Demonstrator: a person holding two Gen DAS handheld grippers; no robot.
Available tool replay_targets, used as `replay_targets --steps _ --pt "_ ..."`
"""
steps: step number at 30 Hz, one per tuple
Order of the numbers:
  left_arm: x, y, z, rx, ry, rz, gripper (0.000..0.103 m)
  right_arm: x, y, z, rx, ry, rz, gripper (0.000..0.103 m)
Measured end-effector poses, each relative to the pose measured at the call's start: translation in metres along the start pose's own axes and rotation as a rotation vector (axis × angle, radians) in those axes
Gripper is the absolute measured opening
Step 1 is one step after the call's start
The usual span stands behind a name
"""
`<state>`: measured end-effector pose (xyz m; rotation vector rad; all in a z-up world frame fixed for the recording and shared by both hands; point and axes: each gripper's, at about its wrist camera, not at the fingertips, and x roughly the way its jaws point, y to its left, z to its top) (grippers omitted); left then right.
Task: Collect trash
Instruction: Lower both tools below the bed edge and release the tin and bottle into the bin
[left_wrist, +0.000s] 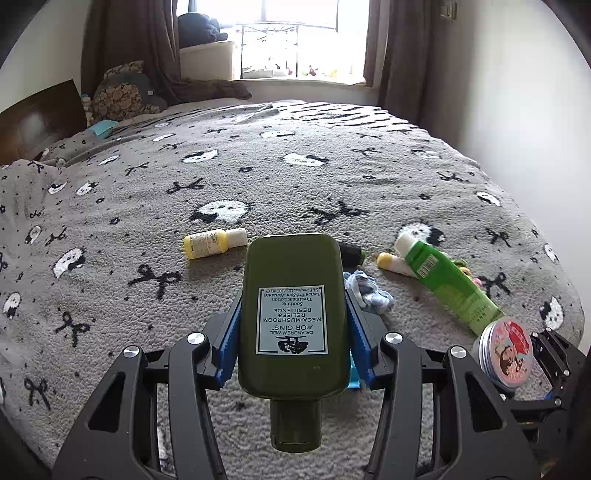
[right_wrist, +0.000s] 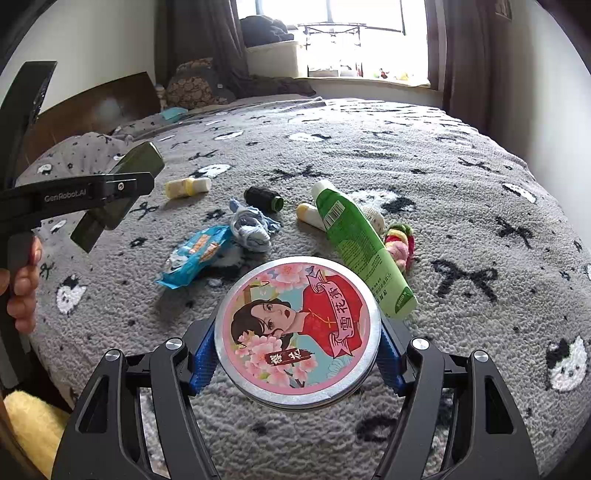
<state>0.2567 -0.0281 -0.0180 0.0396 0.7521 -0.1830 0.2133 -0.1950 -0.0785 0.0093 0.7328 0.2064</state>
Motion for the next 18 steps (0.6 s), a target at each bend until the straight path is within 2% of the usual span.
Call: replay_targets --steps 6,18 --pt "-0.053 -0.006 -0.03 0.025 -0.049 -0.017 0.048 -0.045 0.012 -0.015 -0.033 -0.047 0.016 0.071" --pt "-0.132 -0.018 -0.122 0.045 -0.088 -0.081 0.048 -0.13 0.034 -0.067 -0.058 -0.129 0.076 0.071"
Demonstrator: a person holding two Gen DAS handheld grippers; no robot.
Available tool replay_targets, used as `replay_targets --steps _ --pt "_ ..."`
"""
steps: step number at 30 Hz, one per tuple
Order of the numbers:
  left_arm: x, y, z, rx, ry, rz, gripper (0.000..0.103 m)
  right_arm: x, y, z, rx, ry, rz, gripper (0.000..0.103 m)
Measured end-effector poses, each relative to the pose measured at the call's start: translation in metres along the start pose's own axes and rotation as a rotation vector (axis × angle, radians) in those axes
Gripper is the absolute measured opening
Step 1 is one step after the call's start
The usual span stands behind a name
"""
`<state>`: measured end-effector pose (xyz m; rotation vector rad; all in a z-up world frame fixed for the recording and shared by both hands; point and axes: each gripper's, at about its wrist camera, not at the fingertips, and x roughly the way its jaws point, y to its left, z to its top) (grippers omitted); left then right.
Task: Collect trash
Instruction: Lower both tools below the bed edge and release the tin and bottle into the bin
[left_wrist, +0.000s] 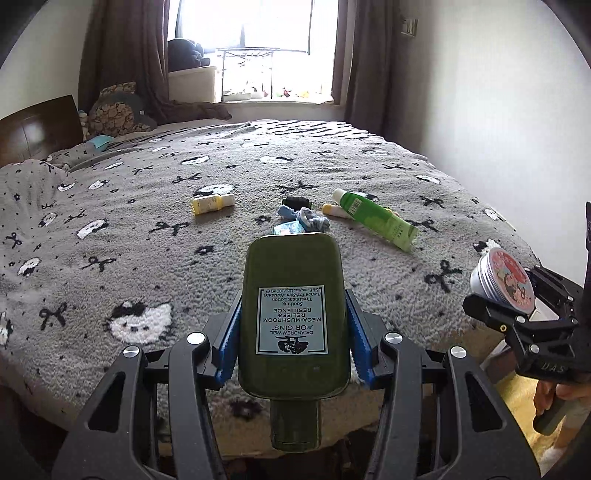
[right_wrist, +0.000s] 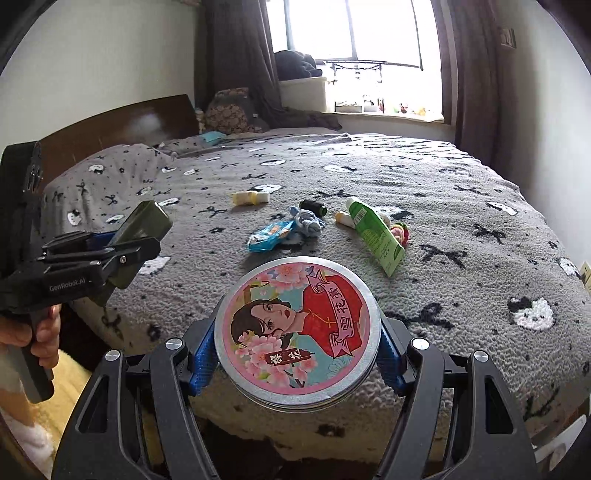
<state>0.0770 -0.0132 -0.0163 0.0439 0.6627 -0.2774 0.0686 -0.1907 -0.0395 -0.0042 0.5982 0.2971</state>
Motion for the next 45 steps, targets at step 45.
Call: replay_targets --steps 45 --pt "0.105 -0.02 -0.256 -0.071 0.636 -0.137 0.048 0.088 0.017 -0.193 0.206 0.518 0.131 0.071"
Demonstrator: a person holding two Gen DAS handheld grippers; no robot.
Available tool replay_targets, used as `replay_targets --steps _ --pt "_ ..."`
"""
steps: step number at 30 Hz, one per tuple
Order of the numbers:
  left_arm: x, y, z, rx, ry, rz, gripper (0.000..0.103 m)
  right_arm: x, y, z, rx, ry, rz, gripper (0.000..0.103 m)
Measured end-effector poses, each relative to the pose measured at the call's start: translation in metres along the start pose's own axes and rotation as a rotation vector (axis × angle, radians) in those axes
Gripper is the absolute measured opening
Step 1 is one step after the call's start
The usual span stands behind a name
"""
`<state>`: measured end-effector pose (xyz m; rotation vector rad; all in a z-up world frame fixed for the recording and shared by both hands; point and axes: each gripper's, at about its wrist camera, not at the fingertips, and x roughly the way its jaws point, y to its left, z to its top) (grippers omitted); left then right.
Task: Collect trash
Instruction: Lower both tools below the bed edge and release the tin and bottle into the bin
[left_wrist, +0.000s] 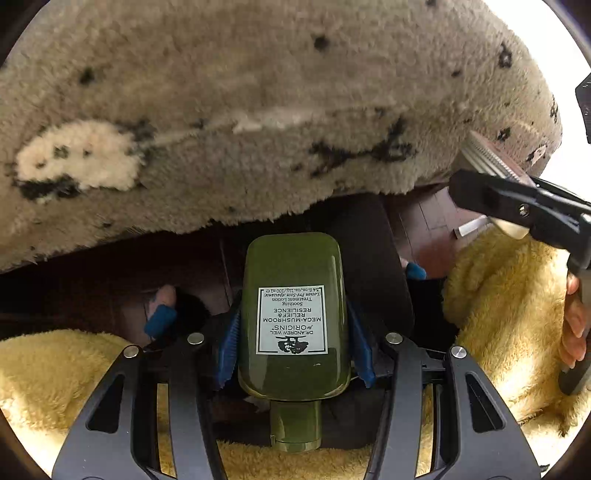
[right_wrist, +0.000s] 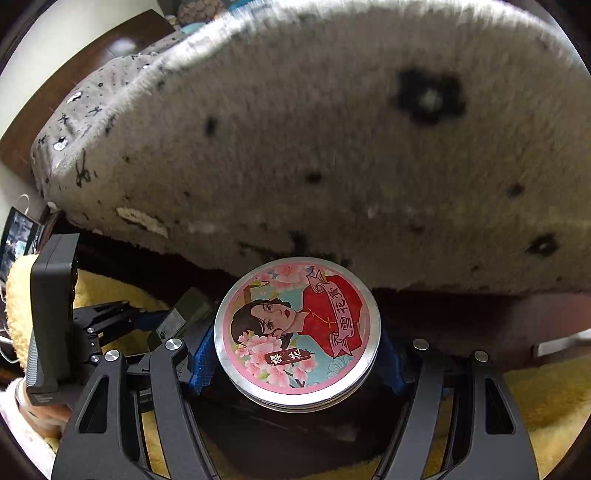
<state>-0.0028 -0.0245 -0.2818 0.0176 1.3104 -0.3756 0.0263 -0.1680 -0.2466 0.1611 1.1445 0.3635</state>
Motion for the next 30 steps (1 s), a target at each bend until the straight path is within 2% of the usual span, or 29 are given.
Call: replay_targets --steps 7,13,14,15,16,19,22,26,30 --pt "0.01 -0.002 0.001 0.011 0.025 -0.009 0.048 0.022 0.006 -0.004 -0.006 0.061 -0.001 0.071" --pt "0.014 -0.005 0.004 0.011 0.036 -0.015 0.049 0.028 0.01 0.0 0.009 0.062 0.009 0.071" --pt "0.013 -0.005 0.004 0.009 0.037 -0.021 0.051 0.026 0.005 0.001 0.011 0.063 0.014 0.074" --pt "0.012 -0.005 0.004 0.005 0.033 -0.025 0.062 0.024 0.002 0.004 0.014 0.062 0.017 0.084" --pt "0.01 -0.004 0.005 0.002 0.025 -0.02 0.069 0.02 -0.001 0.006 0.017 0.058 0.017 0.087" --pt "0.007 -0.001 0.005 -0.007 0.009 0.009 0.079 0.005 -0.01 0.011 0.025 0.033 0.006 0.087" --pt "0.001 0.002 0.005 -0.021 -0.008 0.027 0.088 -0.008 -0.018 0.013 0.038 0.004 -0.045 0.088" --pt "-0.013 0.003 0.007 -0.021 -0.039 0.039 0.093 -0.023 -0.026 0.014 0.042 -0.019 -0.118 0.091" --pt "-0.031 -0.002 0.009 0.009 -0.087 0.082 0.093 -0.038 -0.03 0.016 0.044 -0.038 -0.138 0.091"
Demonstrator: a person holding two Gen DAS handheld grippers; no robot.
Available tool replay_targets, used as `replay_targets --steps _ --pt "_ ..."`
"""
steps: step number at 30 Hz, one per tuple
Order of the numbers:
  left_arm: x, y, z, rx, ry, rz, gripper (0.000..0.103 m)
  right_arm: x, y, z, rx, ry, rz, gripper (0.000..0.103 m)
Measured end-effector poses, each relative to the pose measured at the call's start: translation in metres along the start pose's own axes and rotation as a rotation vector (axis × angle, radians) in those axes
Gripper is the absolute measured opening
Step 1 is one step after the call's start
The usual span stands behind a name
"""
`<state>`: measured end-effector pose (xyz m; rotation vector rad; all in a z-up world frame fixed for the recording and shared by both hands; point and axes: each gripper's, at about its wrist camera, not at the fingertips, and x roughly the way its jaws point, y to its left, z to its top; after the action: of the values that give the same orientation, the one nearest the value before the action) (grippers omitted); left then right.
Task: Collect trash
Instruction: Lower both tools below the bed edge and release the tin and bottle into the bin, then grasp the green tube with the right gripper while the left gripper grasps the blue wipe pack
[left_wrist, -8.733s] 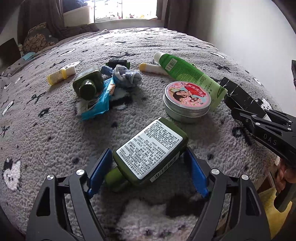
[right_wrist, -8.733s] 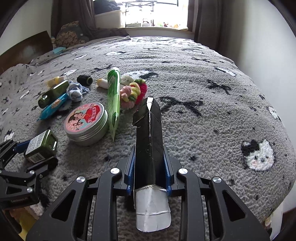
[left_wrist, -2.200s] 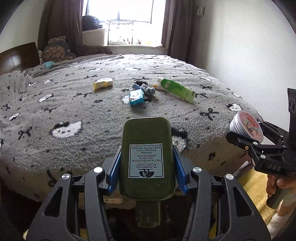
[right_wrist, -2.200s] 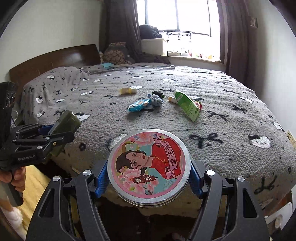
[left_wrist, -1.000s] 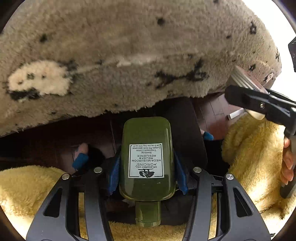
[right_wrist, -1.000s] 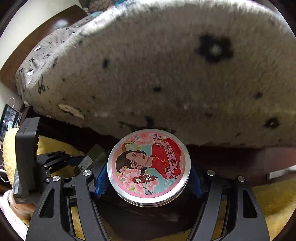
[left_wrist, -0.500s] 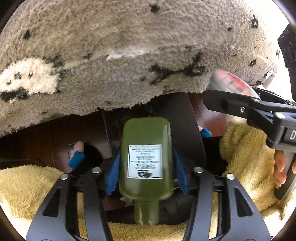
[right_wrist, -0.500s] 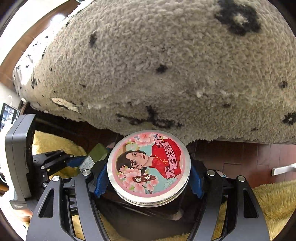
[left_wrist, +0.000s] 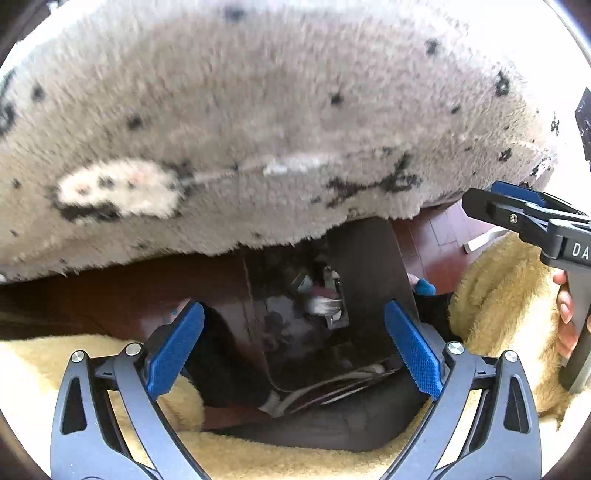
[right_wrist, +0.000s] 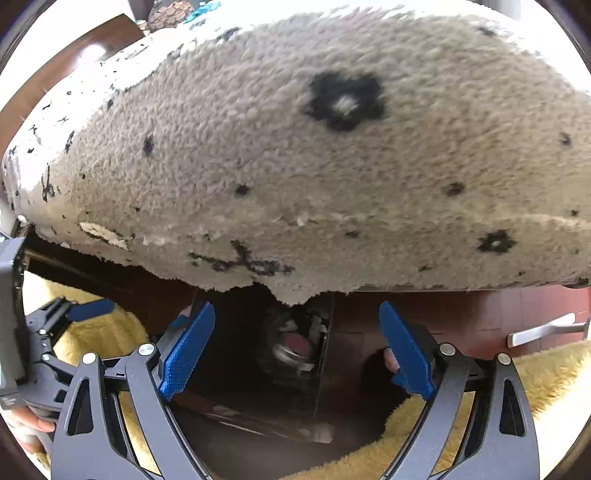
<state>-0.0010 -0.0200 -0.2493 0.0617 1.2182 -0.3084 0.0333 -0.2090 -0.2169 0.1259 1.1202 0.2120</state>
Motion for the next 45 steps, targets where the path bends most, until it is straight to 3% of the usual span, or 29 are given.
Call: replay_targets --steps 13,22,31,41,45 --pt "-0.084 0.006 0.017 -0.019 -0.189 -0.017 0.094 -0.075 0.01 0.014 -0.053 -0.152 0.013 0.091" --pt "-0.128 0.021 0.062 -0.005 -0.31 0.027 0.094 -0.119 0.005 0.063 -0.116 -0.316 -0.103 0.096" --pt "-0.141 0.025 0.128 0.024 -0.36 0.112 0.094 -0.114 -0.022 0.127 -0.079 -0.329 -0.126 0.096" --pt "-0.121 0.029 0.208 0.027 -0.367 0.177 0.094 -0.074 -0.022 0.203 -0.091 -0.306 -0.148 0.095" --pt "-0.104 0.029 0.239 0.035 -0.335 0.194 0.094 -0.056 -0.018 0.23 -0.104 -0.296 -0.135 0.095"
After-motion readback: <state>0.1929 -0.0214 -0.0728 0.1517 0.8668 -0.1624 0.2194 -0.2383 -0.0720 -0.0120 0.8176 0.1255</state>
